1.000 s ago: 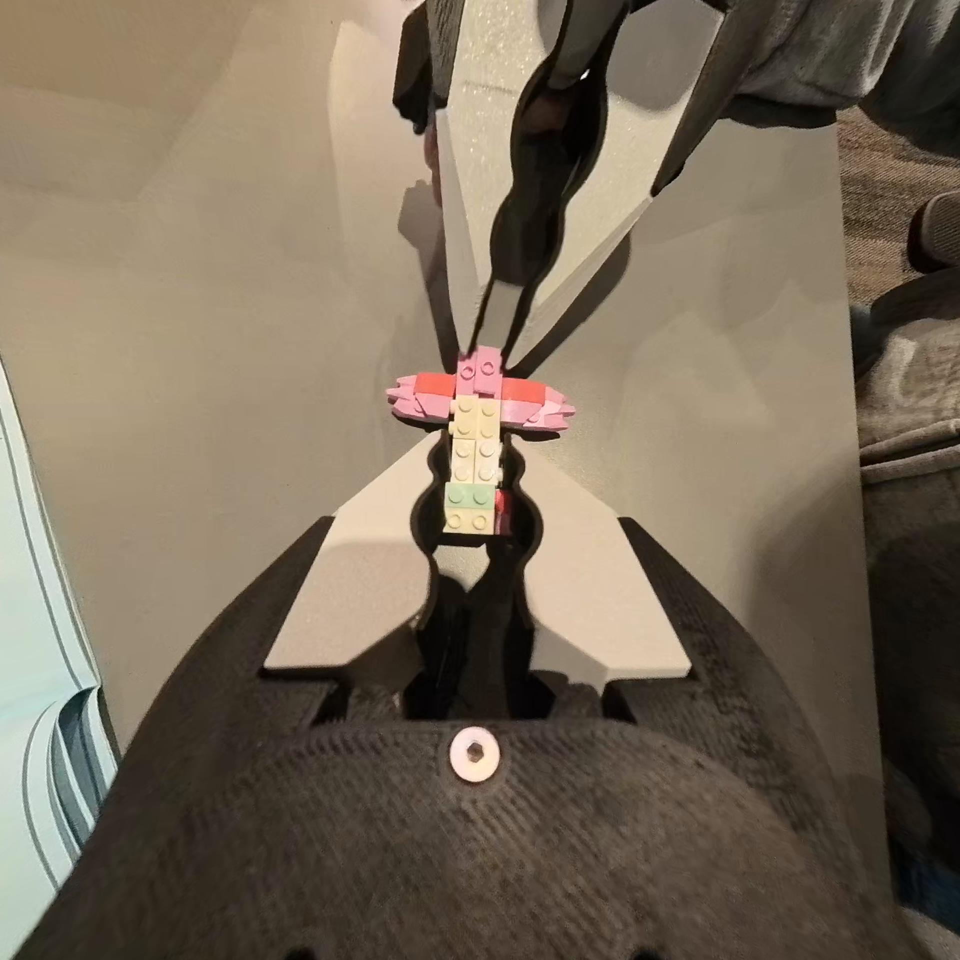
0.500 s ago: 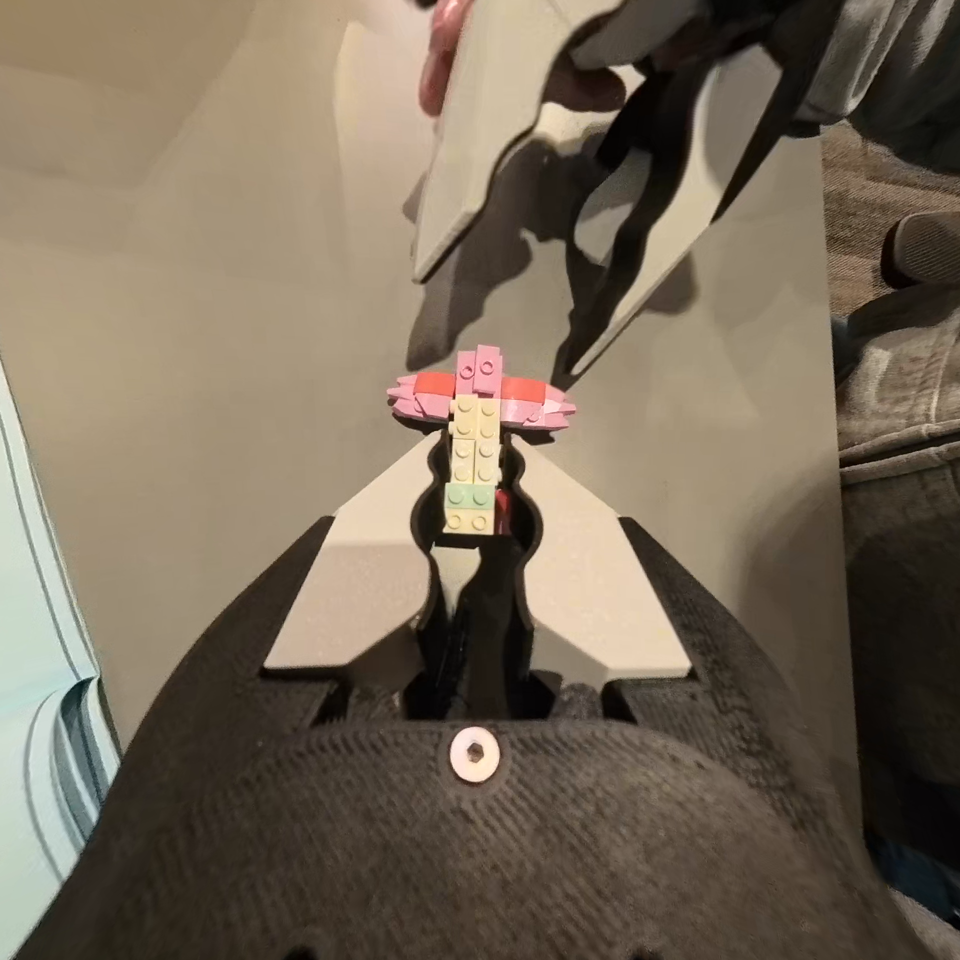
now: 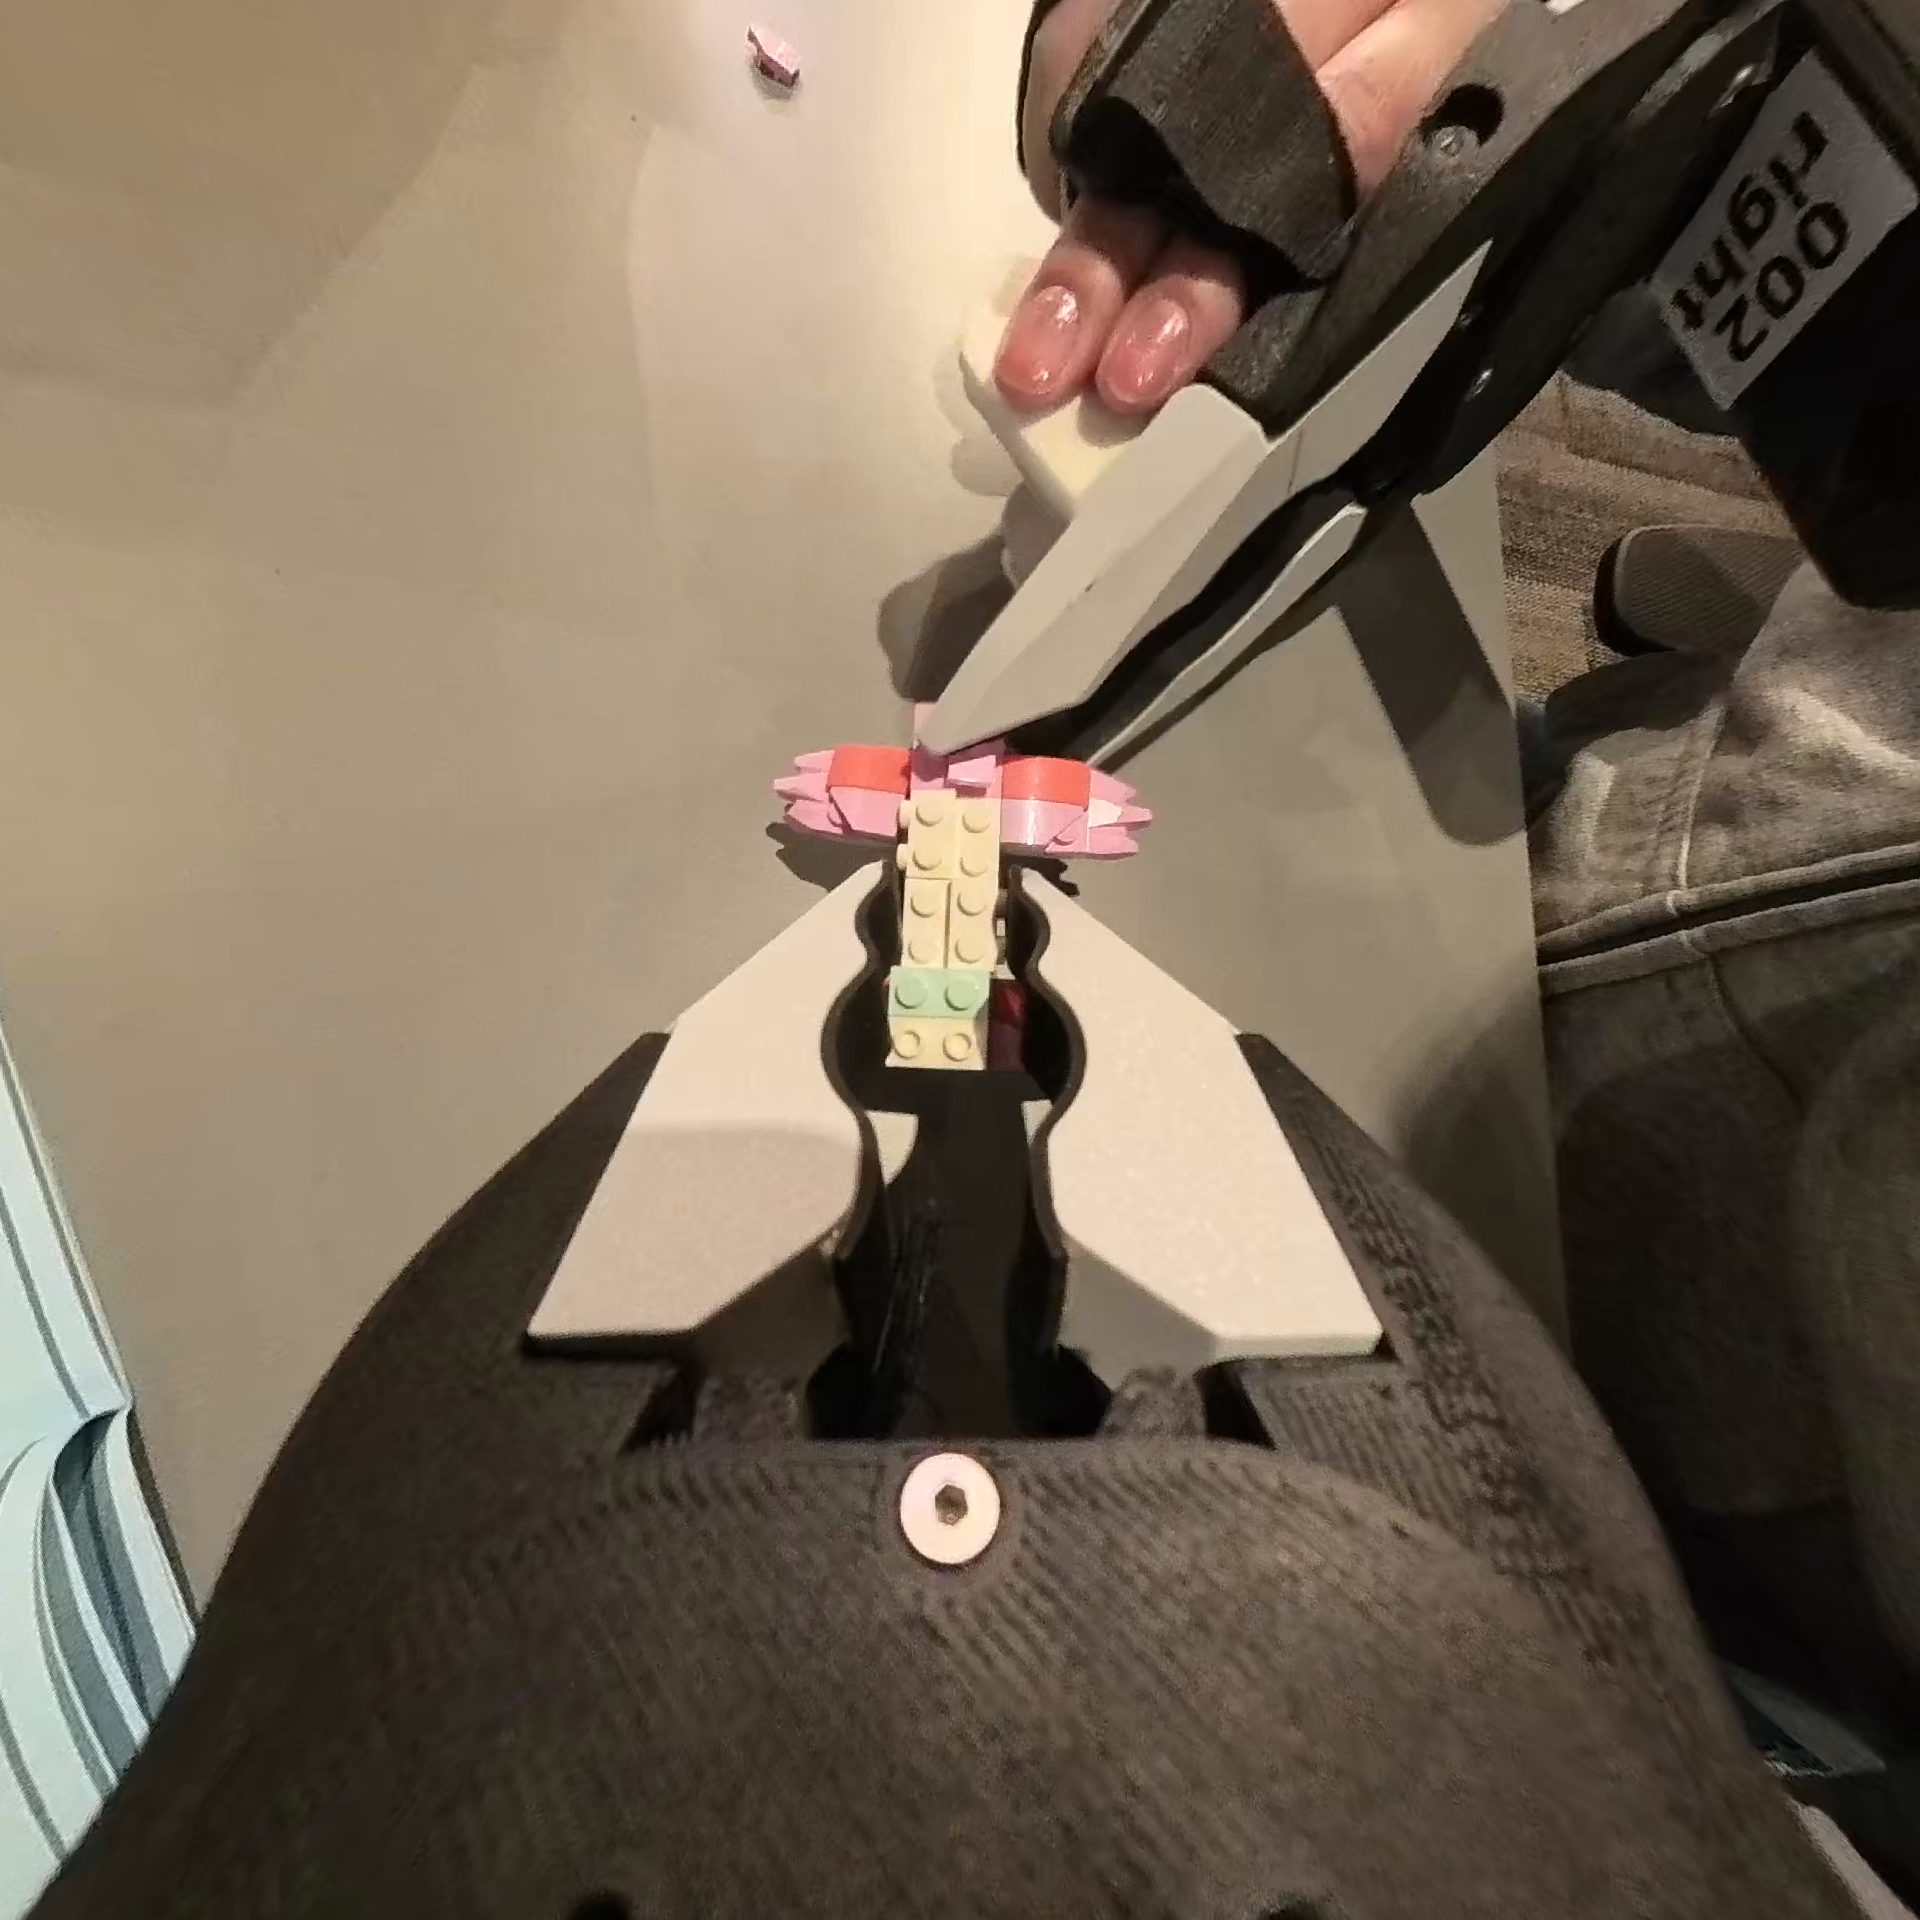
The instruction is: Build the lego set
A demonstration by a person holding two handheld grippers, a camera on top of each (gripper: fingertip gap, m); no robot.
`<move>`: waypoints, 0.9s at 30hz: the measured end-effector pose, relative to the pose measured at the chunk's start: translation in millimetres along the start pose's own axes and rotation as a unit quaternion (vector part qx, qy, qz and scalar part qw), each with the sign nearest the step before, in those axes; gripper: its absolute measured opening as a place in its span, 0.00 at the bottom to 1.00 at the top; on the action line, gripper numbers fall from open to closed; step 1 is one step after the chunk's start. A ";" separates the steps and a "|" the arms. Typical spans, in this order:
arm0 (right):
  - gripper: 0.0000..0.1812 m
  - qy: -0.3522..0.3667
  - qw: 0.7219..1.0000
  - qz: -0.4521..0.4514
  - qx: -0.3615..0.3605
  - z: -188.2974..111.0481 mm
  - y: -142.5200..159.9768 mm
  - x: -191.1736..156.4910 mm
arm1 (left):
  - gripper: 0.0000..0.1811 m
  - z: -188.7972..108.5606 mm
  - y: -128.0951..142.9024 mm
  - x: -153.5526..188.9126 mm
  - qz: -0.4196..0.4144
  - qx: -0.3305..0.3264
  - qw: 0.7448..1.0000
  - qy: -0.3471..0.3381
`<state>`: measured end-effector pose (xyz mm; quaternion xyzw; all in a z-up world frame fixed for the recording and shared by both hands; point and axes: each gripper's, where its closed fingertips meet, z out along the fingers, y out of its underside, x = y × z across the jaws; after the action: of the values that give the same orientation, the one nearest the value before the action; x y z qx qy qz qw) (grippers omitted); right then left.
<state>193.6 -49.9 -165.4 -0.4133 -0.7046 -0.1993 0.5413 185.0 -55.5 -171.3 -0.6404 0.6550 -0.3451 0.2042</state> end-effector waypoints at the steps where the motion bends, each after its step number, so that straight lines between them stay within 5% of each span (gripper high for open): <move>1: 0.13 0.002 1.000 -0.001 0.000 -0.1 -0.1 0.5 | 0.10 0.5 0.7 0.0 -0.001 -0.002 1.000 0.001; 27: 0.10 0.008 0.997 -0.025 -0.067 7.0 8.6 -8.9 | 0.10 7.5 5.8 -7.2 -0.048 -0.006 0.999 -0.005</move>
<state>196.9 -43.1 -177.4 -0.4295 -0.6954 -0.2629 0.5127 187.1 -50.2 -181.8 -0.6741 0.6243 -0.3473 0.1875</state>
